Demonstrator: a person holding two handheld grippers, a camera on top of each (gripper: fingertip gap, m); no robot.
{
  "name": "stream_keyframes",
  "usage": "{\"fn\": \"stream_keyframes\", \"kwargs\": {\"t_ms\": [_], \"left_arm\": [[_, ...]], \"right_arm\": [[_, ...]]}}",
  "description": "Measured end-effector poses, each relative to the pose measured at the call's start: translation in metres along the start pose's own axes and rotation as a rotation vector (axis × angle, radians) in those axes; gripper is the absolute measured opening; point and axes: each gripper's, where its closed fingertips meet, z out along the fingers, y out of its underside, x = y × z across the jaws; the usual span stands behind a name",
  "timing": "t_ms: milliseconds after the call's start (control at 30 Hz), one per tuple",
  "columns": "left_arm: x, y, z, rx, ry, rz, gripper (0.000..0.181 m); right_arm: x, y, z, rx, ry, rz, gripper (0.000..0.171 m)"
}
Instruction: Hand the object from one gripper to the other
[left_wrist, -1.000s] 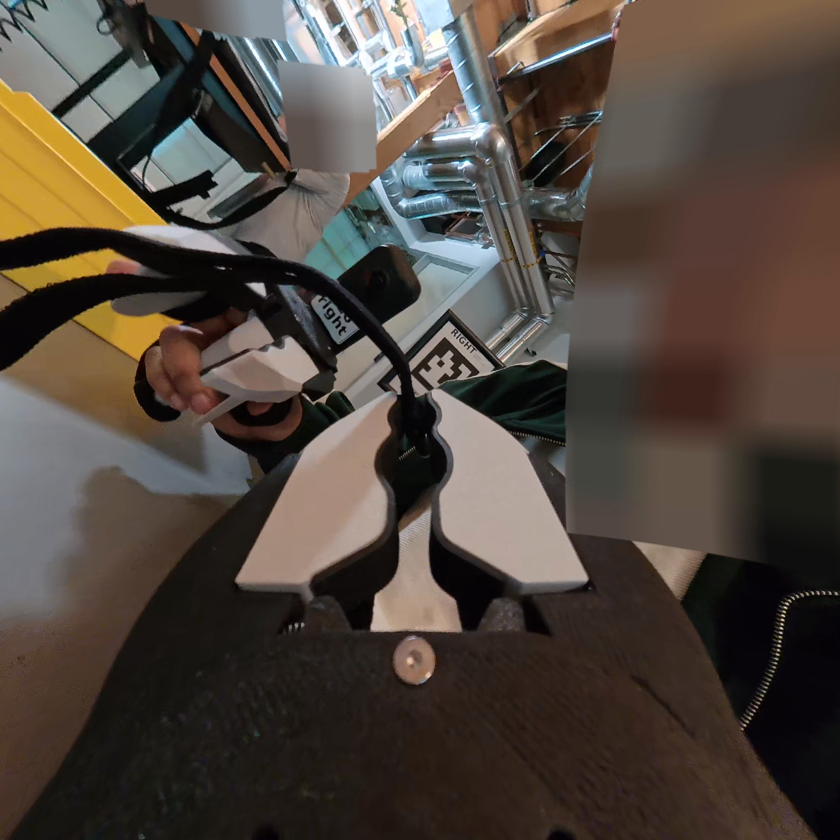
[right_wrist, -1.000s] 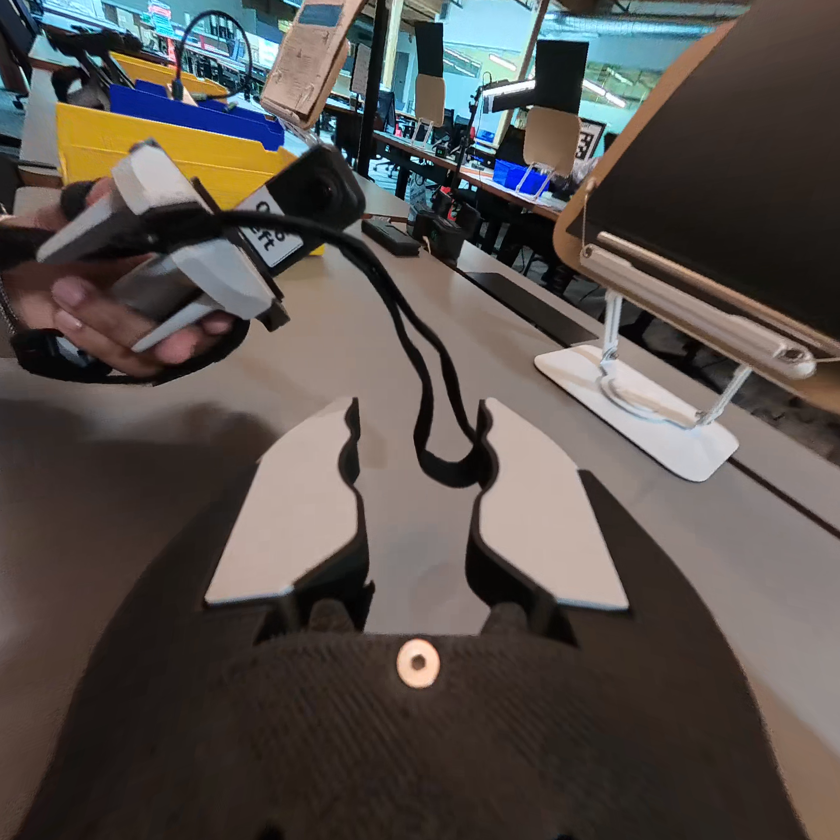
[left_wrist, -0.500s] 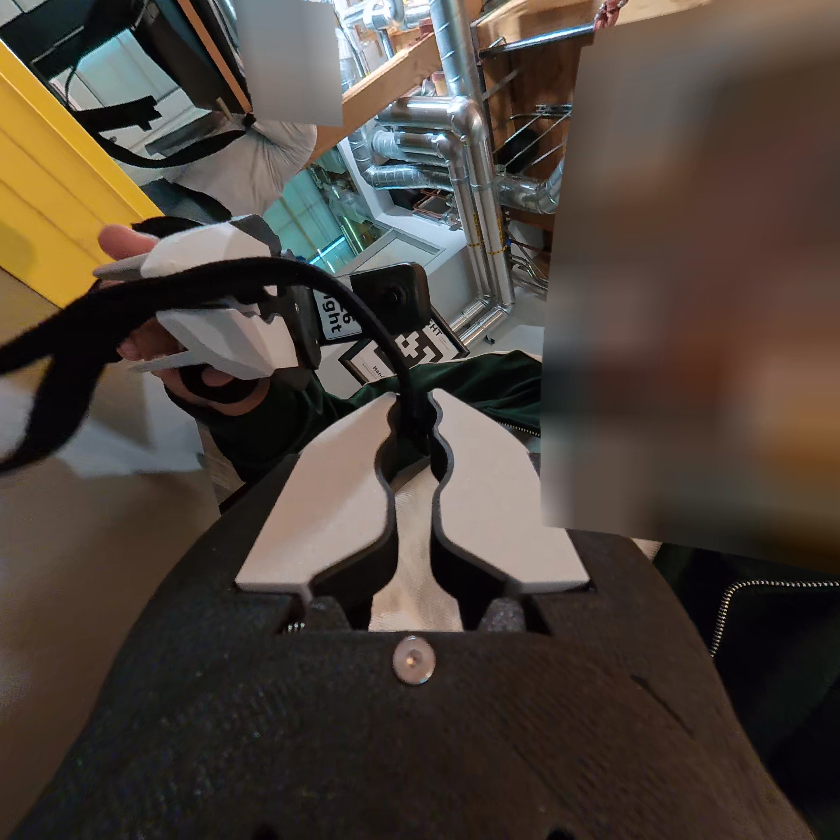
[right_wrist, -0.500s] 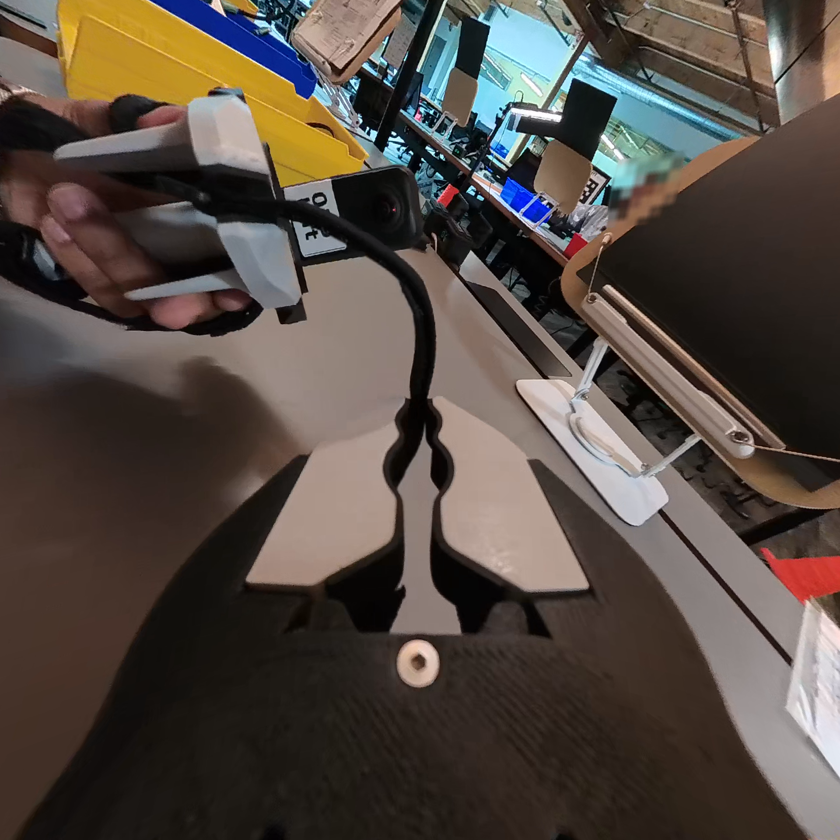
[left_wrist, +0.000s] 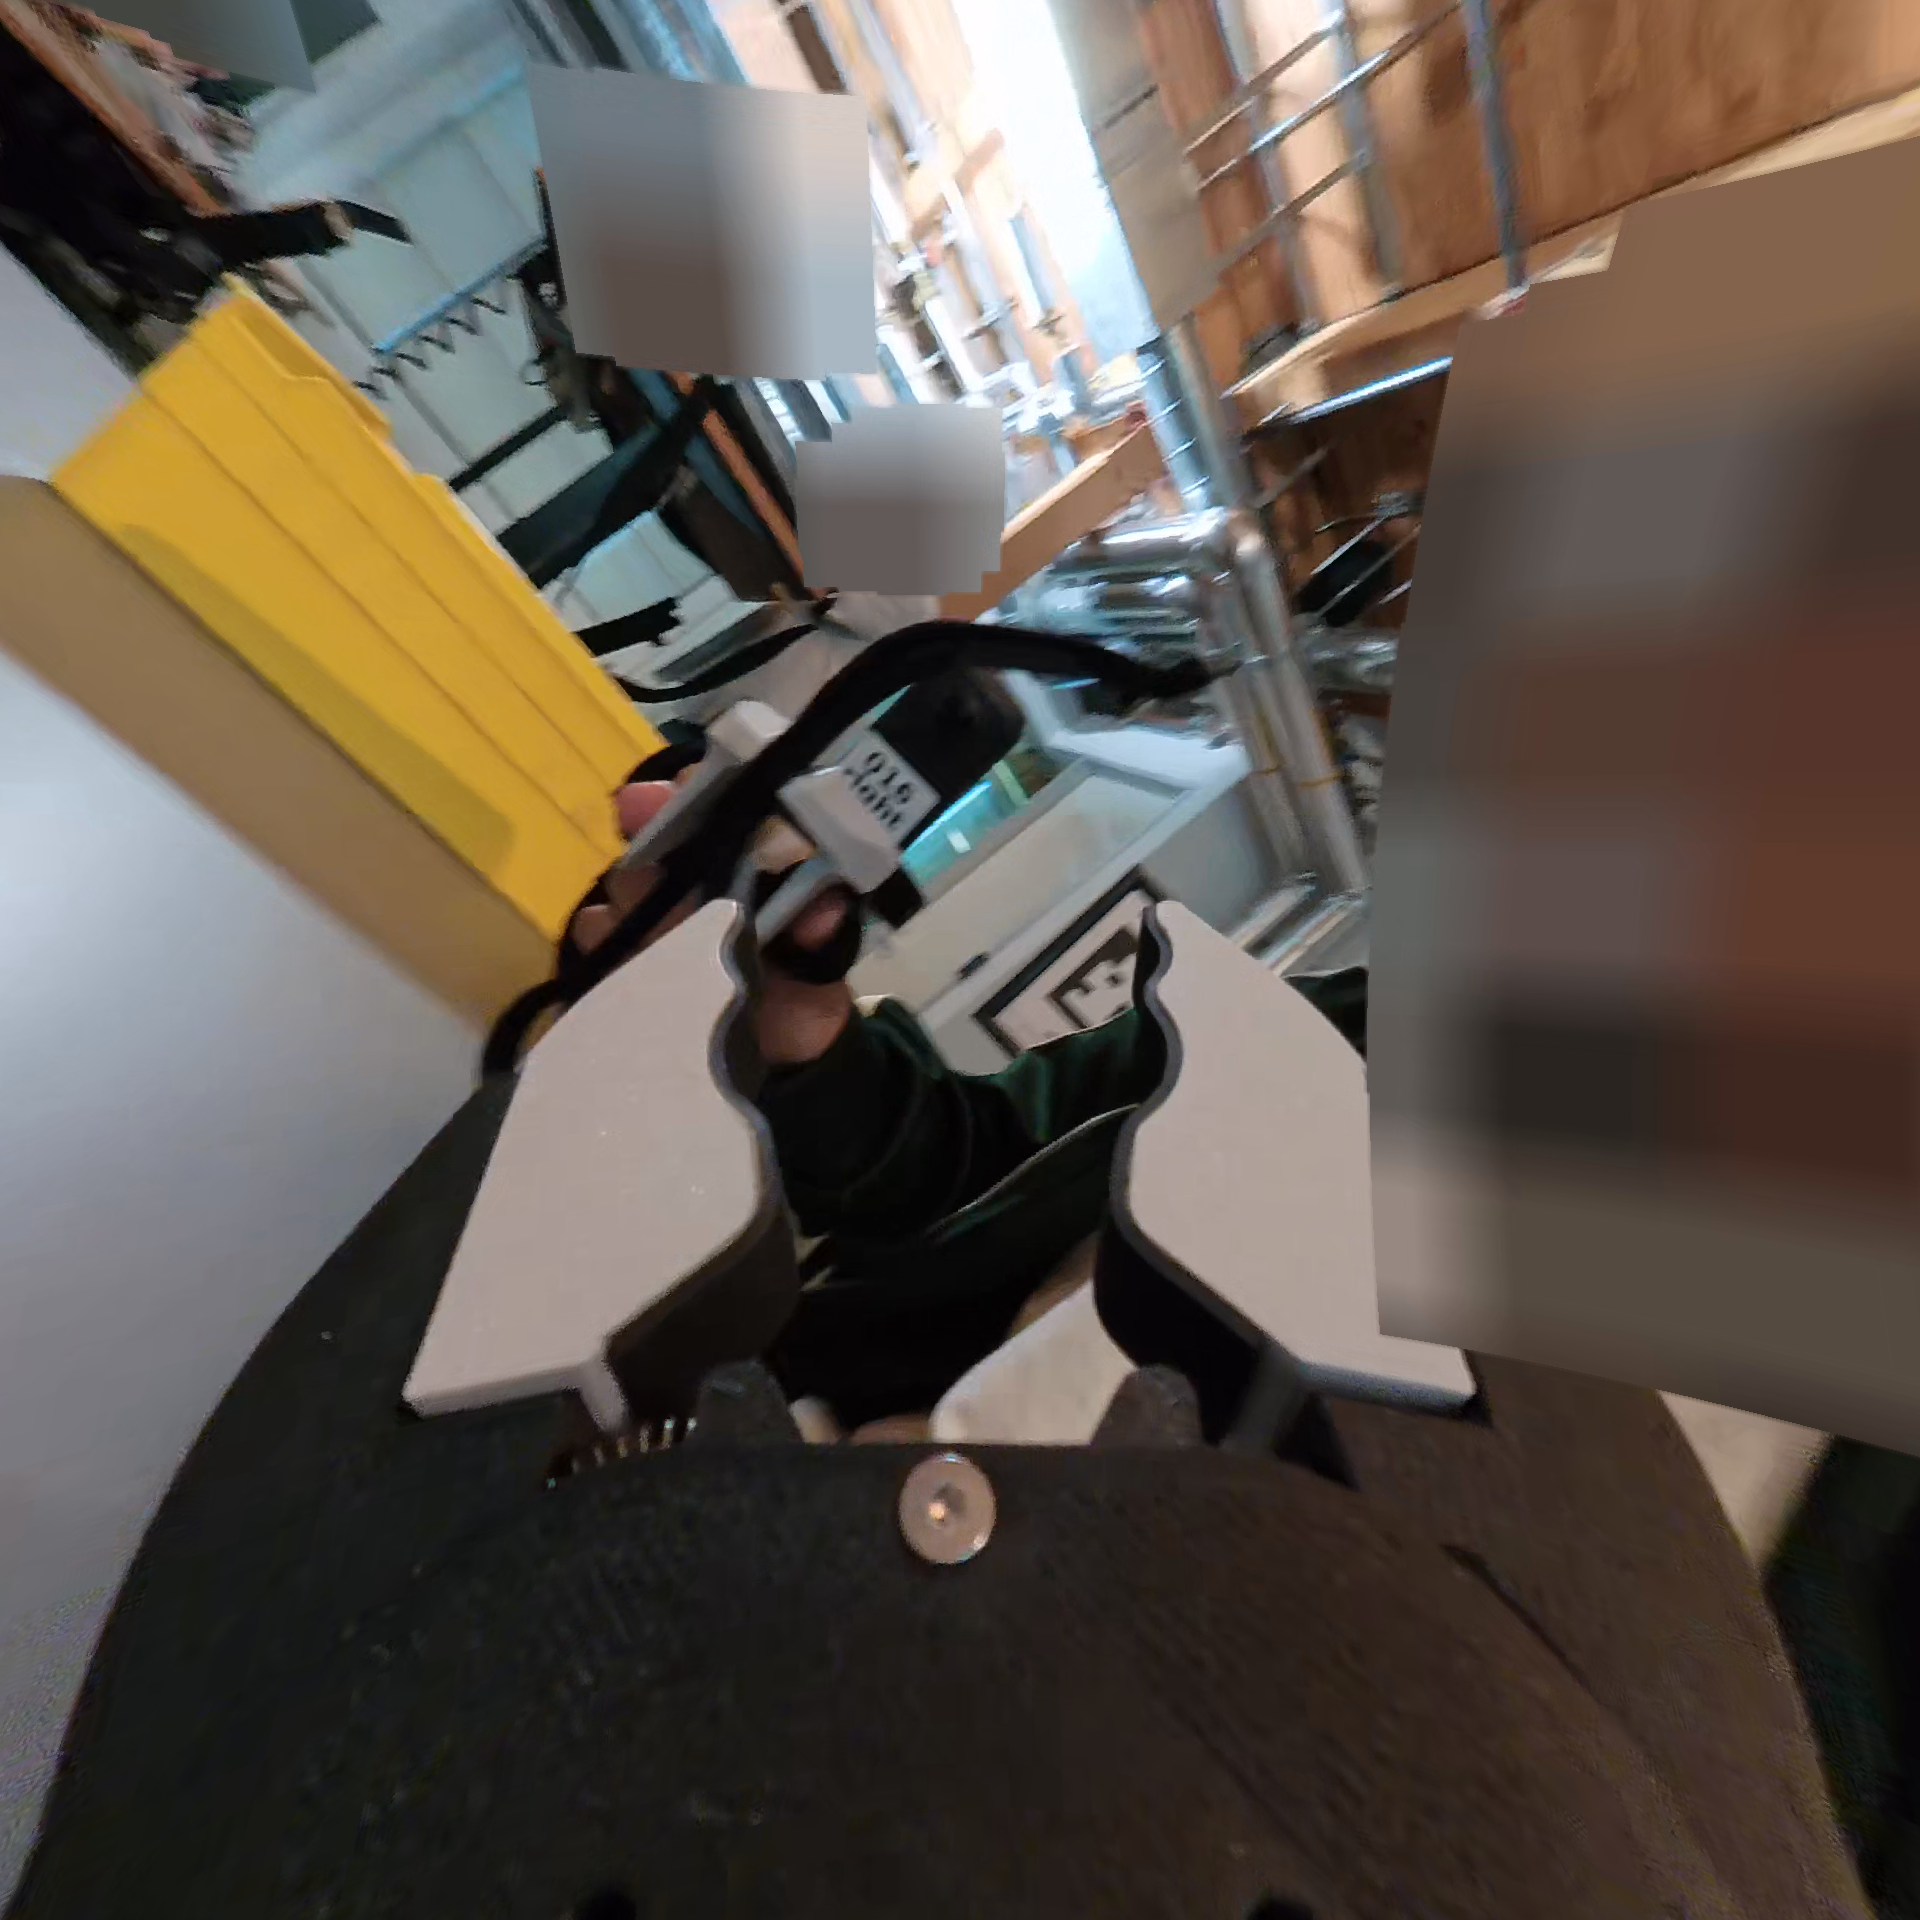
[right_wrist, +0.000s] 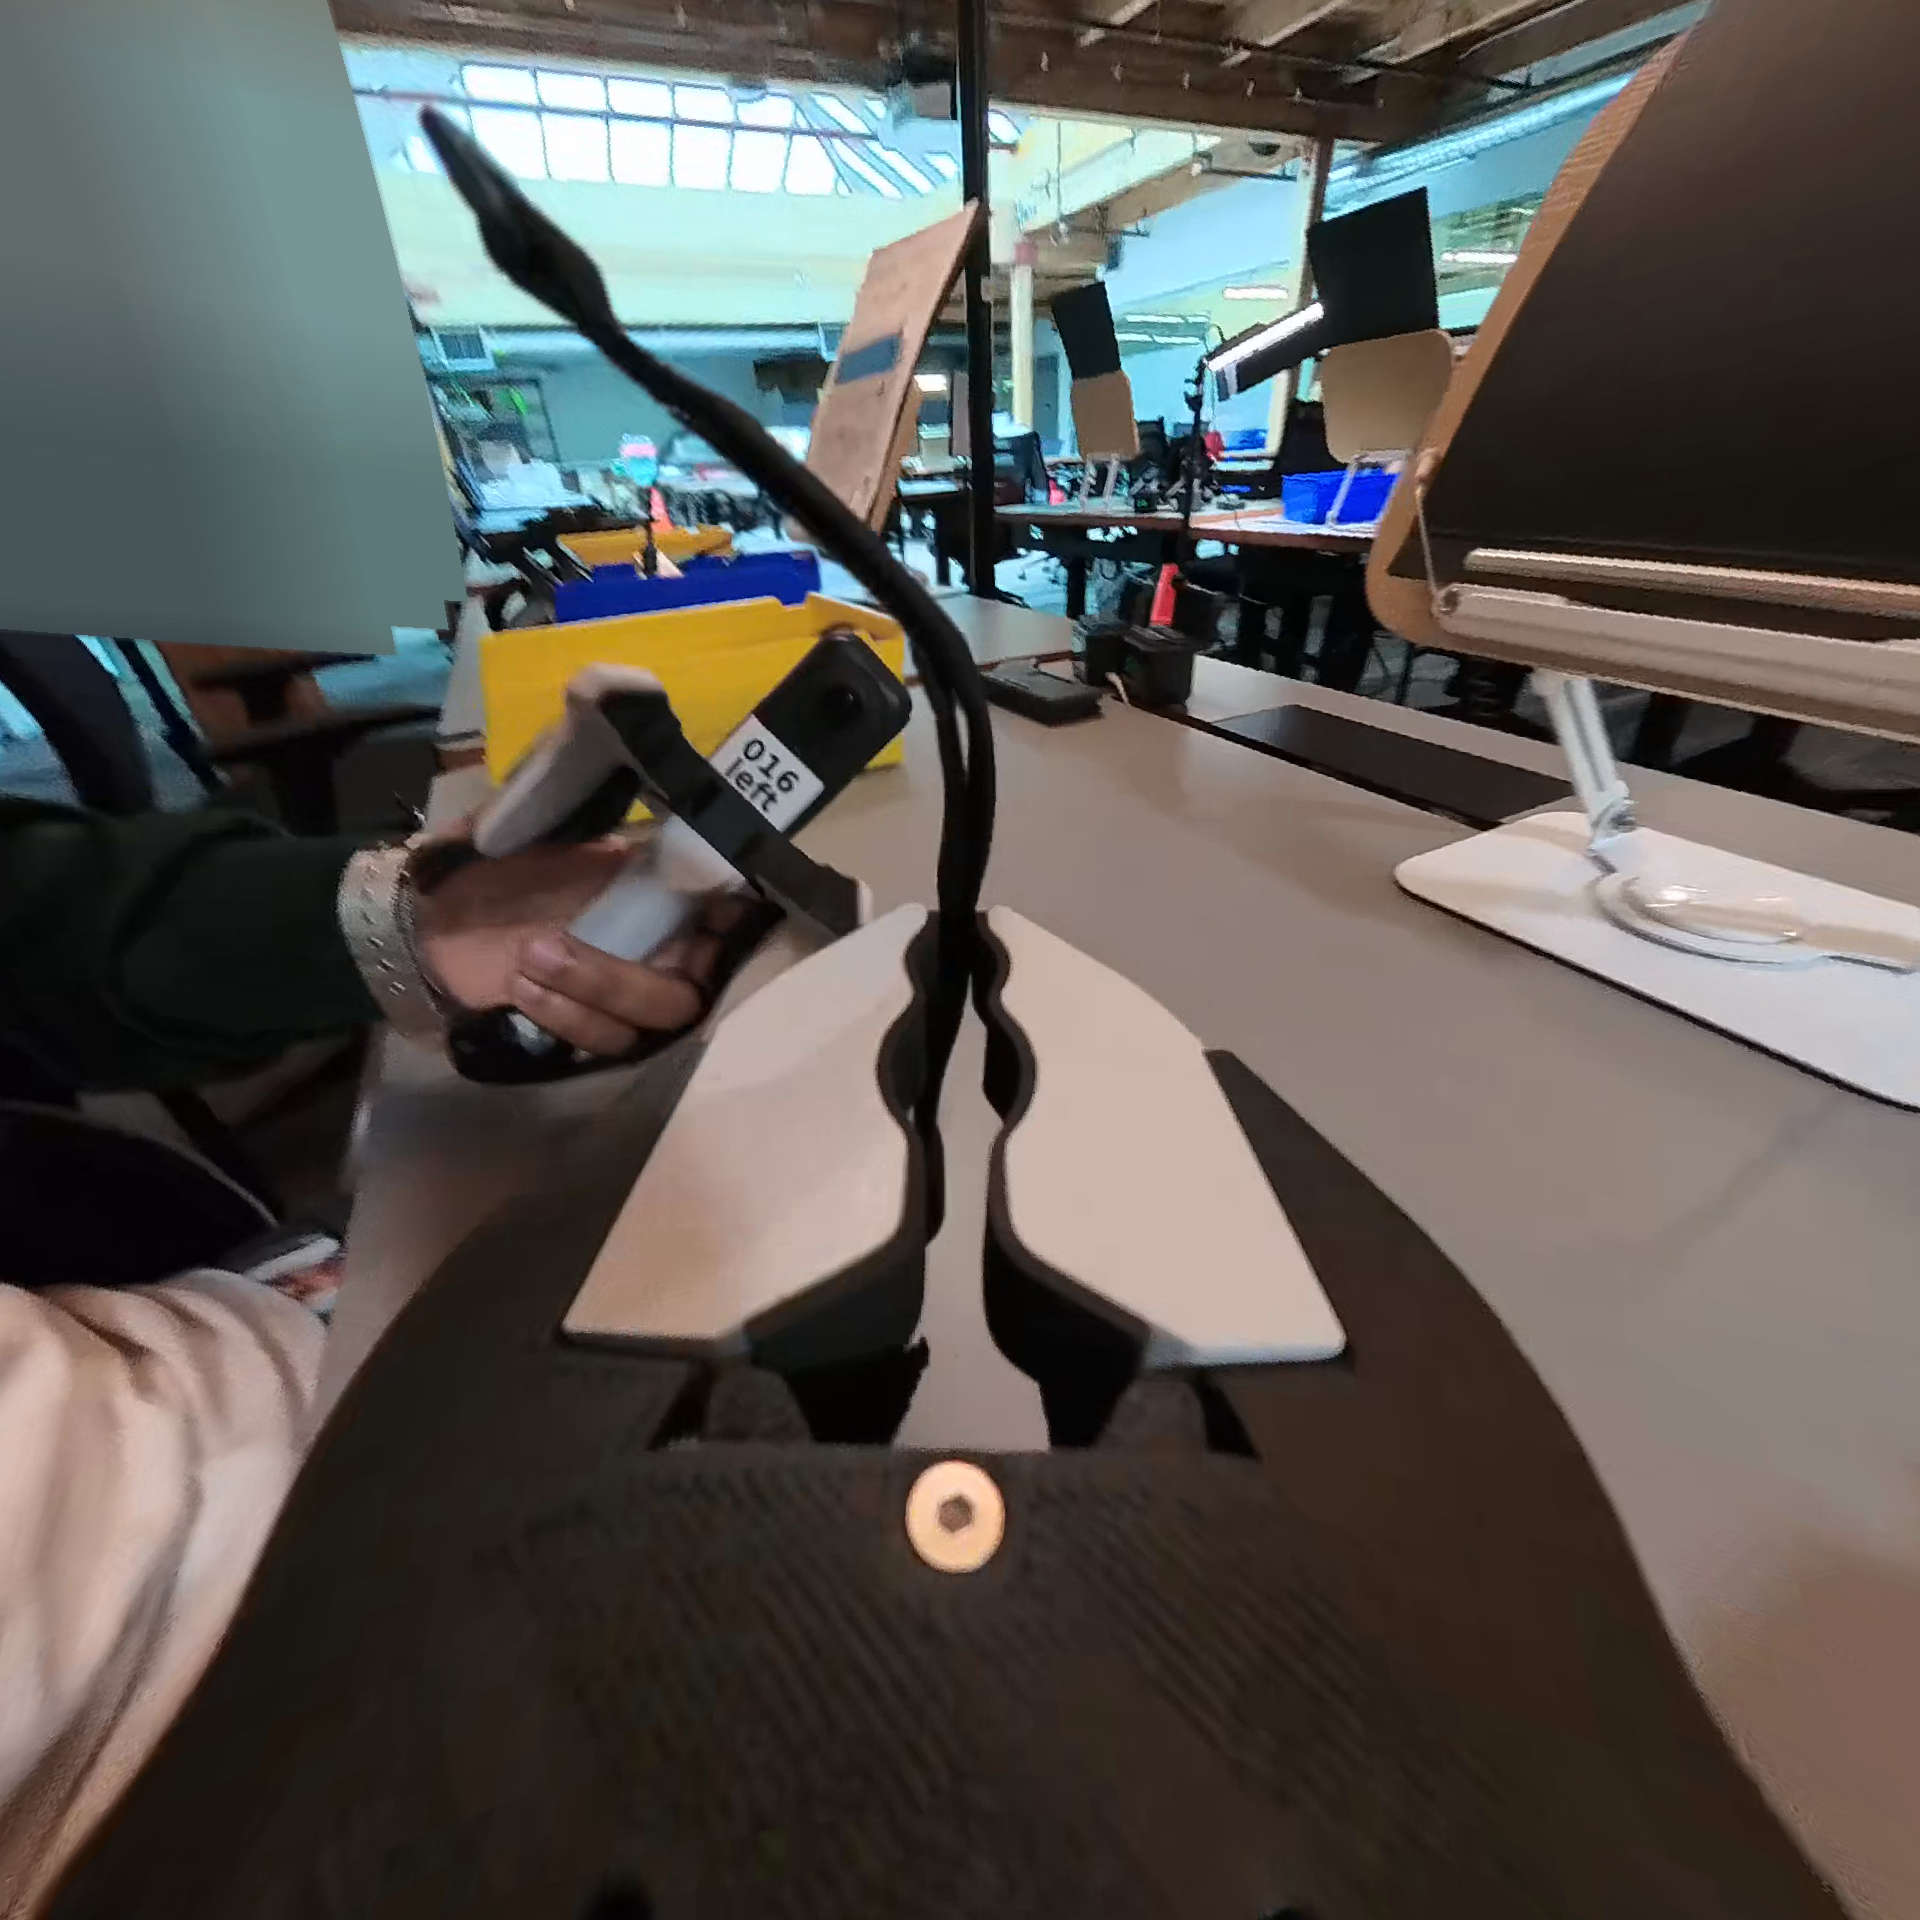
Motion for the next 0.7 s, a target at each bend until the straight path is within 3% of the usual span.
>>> {"fn": "stream_keyframes", "kwargs": {"t_ms": [33,233,333,433,700], "left_arm": [[-0.007,0.003,0.0,-0.022,-0.045,0.035,0.069],[-0.027,0.033,0.008,-0.233,-0.217,0.294,0.081],[-0.019,0.046,0.015,-0.344,-0.242,0.487,0.07],[-0.031,0.055,0.014,-0.457,-0.365,0.638,0.06],[-0.039,0.059,0.01,-0.486,-0.391,0.613,0.033]], "right_arm": [[-0.002,-0.002,0.0,0.015,-0.021,0.02,0.005],[-0.026,-0.015,0.003,0.116,-0.203,0.225,0.005],[-0.028,-0.019,0.003,0.137,-0.219,0.277,0.005],[-0.022,-0.02,0.002,0.139,-0.184,0.283,0.005],[-0.014,-0.022,-0.001,0.159,-0.159,0.333,0.005]]}}
